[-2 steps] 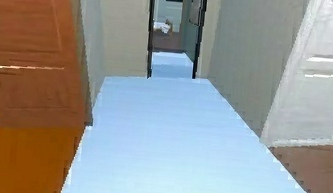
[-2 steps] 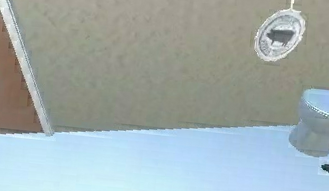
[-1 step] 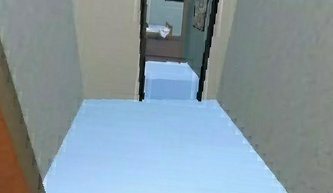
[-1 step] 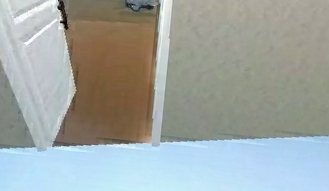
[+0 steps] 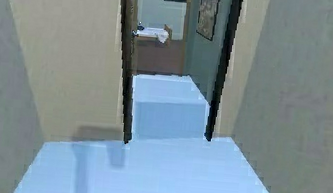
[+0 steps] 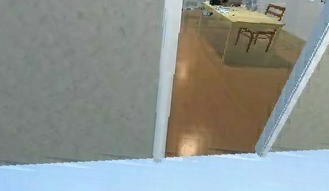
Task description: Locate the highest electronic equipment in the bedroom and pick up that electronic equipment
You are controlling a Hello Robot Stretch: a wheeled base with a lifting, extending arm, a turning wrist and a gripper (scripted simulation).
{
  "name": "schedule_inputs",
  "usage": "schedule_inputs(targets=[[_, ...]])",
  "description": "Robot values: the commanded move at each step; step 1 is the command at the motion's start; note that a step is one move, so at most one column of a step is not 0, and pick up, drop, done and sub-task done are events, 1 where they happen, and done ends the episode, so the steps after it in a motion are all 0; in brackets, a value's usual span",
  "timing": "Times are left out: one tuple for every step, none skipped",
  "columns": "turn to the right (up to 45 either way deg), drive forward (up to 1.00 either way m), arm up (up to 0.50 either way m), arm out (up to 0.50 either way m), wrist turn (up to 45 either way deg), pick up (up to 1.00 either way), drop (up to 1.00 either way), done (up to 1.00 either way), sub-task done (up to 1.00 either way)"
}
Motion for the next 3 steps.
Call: schedule_inputs(targets=[[0.0,1.0,0.0,0.0,0.0,0.0,0.0,0.0,0.0],[3.0,0.0,0.0,0.0,0.0,0.0,0.0,0.0,0.0],[0.0,0.7,0.0,0.0,0.0,0.0,0.0,0.0,0.0]])
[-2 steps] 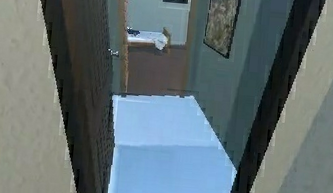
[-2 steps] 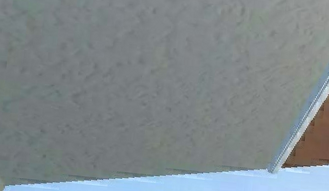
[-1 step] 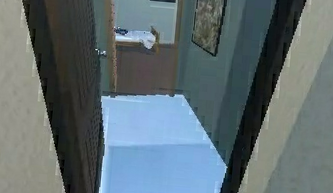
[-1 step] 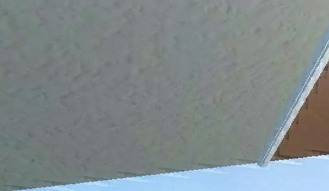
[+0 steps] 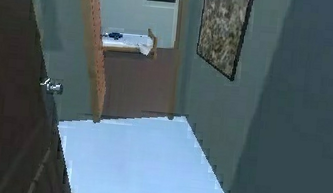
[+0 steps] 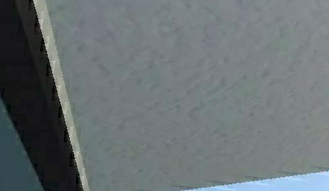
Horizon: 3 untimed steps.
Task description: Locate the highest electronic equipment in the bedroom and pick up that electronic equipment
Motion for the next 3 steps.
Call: schedule_inputs(targets=[[-6.0,0.0,0.0,0.0,0.0,0.0,0.0,0.0,0.0],[0.0,1.0,0.0,0.0,0.0,0.0,0.0,0.0,0.0],[0.0,1.0,0.0,0.0,0.0,0.0,0.0,0.0,0.0]])
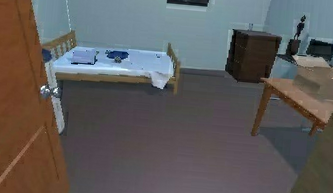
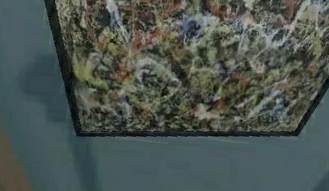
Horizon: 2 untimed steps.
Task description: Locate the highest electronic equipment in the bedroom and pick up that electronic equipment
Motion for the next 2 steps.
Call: schedule_inputs(targets=[[0.0,0.6,0.0,0.0,0.0,0.0,0.0,0.0,0.0],[45.0,0.0,0.0,0.0,0.0,0.0,0.0,0.0,0.0]])
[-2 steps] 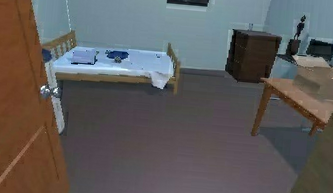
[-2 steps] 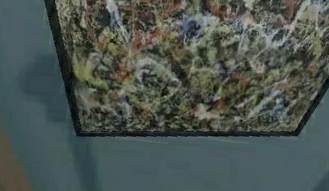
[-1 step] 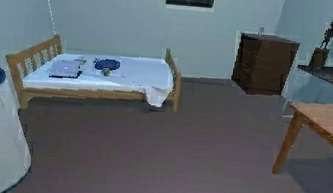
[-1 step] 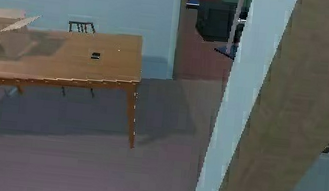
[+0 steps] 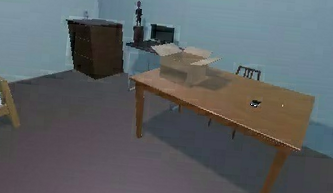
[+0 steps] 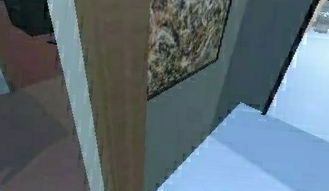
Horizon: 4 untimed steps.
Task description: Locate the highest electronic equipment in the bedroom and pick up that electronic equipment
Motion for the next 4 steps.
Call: schedule_inputs(targets=[[33.0,0.0,0.0,0.0,0.0,0.0,0.0,0.0,0.0],[0.0,0.75,0.0,0.0,0.0,0.0,0.0,0.0,0.0],[-45.0,0.0,0.0,0.0,0.0,0.0,0.0,0.0,0.0],[-36.0,0.0,0.0,0.0,0.0,0.0,0.0,0.0,0.0]])
